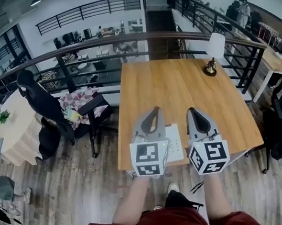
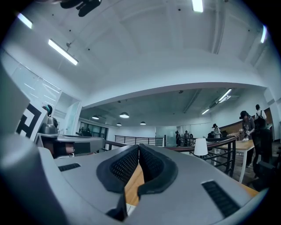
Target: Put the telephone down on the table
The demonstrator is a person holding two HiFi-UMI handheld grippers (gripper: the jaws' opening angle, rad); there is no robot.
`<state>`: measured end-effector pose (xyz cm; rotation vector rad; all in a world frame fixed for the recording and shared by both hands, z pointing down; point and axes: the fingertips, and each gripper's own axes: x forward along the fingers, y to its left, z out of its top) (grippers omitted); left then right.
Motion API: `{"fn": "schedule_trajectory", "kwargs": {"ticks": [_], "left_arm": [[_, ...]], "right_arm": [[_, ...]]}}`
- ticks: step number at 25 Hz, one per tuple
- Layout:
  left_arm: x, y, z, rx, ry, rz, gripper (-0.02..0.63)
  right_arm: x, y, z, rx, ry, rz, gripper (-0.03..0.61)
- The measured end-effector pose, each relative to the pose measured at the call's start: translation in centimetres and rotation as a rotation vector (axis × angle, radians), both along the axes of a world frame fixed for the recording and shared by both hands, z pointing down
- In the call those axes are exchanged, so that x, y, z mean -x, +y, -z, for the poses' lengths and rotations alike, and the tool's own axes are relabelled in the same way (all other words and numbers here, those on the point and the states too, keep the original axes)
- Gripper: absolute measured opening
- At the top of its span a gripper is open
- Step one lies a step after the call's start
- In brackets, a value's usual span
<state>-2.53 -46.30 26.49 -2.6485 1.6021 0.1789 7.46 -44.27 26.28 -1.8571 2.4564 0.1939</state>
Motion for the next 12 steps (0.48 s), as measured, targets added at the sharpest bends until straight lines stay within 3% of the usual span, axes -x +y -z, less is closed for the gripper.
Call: {"fn": "schedule_trajectory", "kwargs": {"ticks": [12], "left_arm": [[-0.31, 0.07, -0.63, 0.014, 0.001, 0.002, 0.031]], "right_arm": [[-1.10, 0.09, -0.78, 0.021, -0.010, -0.022, 0.031]]}}
